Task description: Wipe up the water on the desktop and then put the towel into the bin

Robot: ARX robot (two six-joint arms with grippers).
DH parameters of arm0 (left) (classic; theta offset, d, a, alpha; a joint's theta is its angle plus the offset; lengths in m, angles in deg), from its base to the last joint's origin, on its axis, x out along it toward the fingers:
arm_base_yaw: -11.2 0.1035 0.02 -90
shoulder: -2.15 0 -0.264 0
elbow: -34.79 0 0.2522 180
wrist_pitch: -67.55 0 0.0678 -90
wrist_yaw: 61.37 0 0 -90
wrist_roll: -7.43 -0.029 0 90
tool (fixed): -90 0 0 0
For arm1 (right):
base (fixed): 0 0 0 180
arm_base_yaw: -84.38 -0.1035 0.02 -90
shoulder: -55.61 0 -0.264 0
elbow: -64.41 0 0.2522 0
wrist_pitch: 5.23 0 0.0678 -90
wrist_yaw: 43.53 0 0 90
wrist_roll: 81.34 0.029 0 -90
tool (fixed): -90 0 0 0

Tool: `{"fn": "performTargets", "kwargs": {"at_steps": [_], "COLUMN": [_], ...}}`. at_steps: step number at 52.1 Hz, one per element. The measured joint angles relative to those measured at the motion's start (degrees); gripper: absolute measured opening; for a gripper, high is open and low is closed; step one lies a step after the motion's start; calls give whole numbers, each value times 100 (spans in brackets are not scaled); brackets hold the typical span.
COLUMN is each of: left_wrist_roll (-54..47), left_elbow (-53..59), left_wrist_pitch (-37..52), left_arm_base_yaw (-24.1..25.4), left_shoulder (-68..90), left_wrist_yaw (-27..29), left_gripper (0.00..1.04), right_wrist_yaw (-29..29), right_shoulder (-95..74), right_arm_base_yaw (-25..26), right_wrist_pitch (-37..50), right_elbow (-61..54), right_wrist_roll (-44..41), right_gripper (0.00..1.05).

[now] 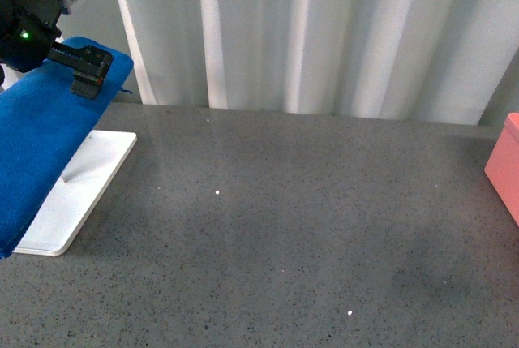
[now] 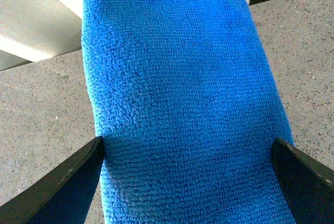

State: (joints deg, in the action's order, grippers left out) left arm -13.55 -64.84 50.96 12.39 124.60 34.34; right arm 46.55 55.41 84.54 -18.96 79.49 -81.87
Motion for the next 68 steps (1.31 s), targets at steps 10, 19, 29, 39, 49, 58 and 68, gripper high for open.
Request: {"fn": "performTargets", "kwargs": {"at_steps": [10, 19, 29, 39, 49, 58, 68], "left_wrist_roll": [9, 70, 186, 361, 577, 789, 1307], "left_elbow": [197, 435, 627, 702, 804, 1014, 1443], "left_wrist_pitch": [378, 721, 953, 883, 835, 831, 896], "left_arm_base_yaw": [20, 26, 26, 77, 122, 94, -87], "left_shoulder": [39, 52, 35, -151, -516, -1141, -2011], "left_wrist_yaw": [184, 282, 219, 85, -245, -560, -1231], "left_gripper": [98, 98, 71, 45, 17, 5, 5], "right_wrist_yaw": [0, 0, 0, 0, 0, 0, 0], "right_shoulder": [0, 0, 0, 0, 0, 0, 0], "right_arm_base_yaw": [0, 0, 0, 0, 0, 0, 0], "right_wrist_pitch": [0, 0, 0, 0, 0, 0, 0], "right_elbow": [0, 0, 0, 0, 0, 0, 0], "right_wrist_roll": [0, 0, 0, 0, 0, 0, 0], "right_gripper": [98, 98, 98, 98, 98, 98, 98]}}
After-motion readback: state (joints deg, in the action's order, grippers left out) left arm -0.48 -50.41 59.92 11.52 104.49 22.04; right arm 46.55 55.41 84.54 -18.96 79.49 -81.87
